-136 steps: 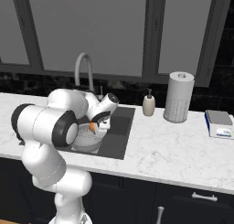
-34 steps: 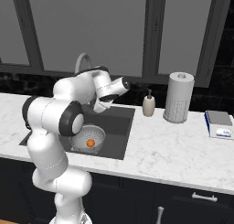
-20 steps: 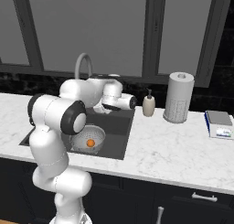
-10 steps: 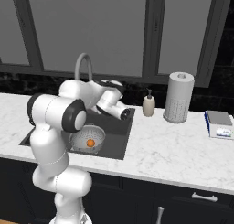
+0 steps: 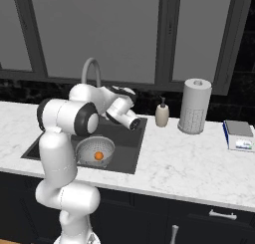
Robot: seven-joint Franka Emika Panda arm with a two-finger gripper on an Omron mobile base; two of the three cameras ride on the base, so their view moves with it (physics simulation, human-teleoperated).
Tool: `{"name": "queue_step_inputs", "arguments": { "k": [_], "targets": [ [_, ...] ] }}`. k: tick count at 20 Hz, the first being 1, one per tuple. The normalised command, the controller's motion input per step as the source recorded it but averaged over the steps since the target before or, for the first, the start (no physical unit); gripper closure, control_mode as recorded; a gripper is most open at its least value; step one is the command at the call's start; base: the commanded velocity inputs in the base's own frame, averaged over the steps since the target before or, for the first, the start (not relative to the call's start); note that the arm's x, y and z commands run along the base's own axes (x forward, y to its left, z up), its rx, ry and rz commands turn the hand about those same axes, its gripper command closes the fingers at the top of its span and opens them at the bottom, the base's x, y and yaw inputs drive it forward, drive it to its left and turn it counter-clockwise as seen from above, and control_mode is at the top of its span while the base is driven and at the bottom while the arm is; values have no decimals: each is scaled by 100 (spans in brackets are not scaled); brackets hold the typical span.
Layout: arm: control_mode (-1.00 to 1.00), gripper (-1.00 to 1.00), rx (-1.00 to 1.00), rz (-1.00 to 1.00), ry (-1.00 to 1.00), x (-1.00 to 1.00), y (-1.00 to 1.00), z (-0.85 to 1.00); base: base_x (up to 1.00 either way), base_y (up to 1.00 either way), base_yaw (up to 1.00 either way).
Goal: Put the colander in the sink, put the tangerine in the colander, and turn on the sink faucet and pour water over the colander.
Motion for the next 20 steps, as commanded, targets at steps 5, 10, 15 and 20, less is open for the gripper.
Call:
{"name": "queue_step_inputs", "arguments": {
  "k": [5,10,15,20],
  "targets": [
    [-100,-100,0,0,5,37,7,-2,0,0,0],
    [-100,-100,0,0,8,37,21,-16,0,0,0],
    [-100,-100,0,-1,4,25,18,-27,0,0,0],
    [-100,-100,5,-1,0,29,0,-11,0,0,0]
  ]
}}
